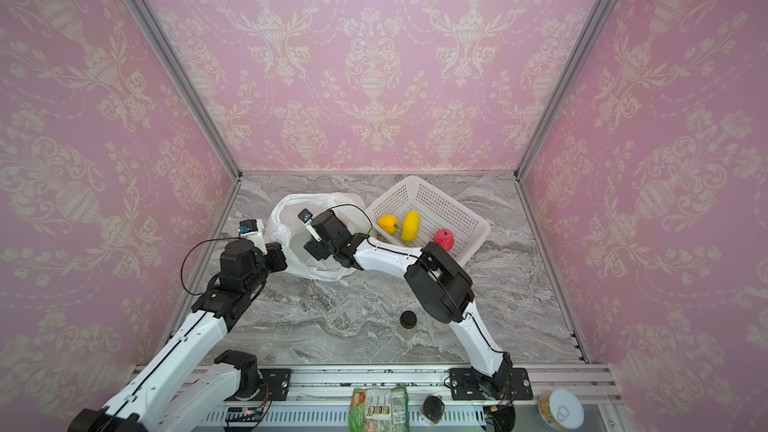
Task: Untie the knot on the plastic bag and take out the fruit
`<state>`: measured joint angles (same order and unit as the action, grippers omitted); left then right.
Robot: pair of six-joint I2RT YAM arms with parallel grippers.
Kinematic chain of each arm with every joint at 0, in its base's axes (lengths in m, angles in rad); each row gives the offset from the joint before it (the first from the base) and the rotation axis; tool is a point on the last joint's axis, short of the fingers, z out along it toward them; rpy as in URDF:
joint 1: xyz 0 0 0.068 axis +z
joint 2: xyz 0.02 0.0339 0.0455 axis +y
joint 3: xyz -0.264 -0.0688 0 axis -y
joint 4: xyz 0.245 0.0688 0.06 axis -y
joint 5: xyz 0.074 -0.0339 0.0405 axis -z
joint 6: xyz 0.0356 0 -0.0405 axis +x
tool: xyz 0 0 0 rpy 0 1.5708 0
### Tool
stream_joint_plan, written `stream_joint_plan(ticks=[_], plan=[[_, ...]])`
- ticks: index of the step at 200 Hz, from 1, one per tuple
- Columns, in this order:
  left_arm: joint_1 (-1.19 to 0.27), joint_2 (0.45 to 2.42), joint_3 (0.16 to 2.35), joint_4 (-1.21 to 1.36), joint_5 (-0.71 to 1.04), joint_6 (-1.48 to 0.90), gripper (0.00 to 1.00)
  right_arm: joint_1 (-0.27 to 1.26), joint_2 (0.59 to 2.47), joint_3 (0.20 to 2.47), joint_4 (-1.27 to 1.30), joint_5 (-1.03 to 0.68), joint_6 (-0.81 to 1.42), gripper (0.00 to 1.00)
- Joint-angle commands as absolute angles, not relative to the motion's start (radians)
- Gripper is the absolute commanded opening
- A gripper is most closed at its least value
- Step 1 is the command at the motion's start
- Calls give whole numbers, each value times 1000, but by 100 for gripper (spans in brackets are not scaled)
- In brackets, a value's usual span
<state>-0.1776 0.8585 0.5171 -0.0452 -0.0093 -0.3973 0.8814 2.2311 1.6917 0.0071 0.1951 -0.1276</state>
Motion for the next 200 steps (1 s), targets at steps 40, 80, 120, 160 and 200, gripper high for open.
stream_joint_plan(ticks=[40,80,120,160,200], plan=[[-171,863,511,-40,-2,-388,0,852,2366,1875,-231,209,-106,92],[-170,873,512,-38,5,-388,0,845,2432,1999,-372,188,-104,88],[-170,857,504,-41,-2,-391,0,845,2453,2040,-443,132,-114,85],[-170,853,506,-43,0,-391,0,847,2449,2047,-450,83,-95,63],[-170,870,506,-37,5,-391,0,868,2411,2044,-365,1,-102,35]])
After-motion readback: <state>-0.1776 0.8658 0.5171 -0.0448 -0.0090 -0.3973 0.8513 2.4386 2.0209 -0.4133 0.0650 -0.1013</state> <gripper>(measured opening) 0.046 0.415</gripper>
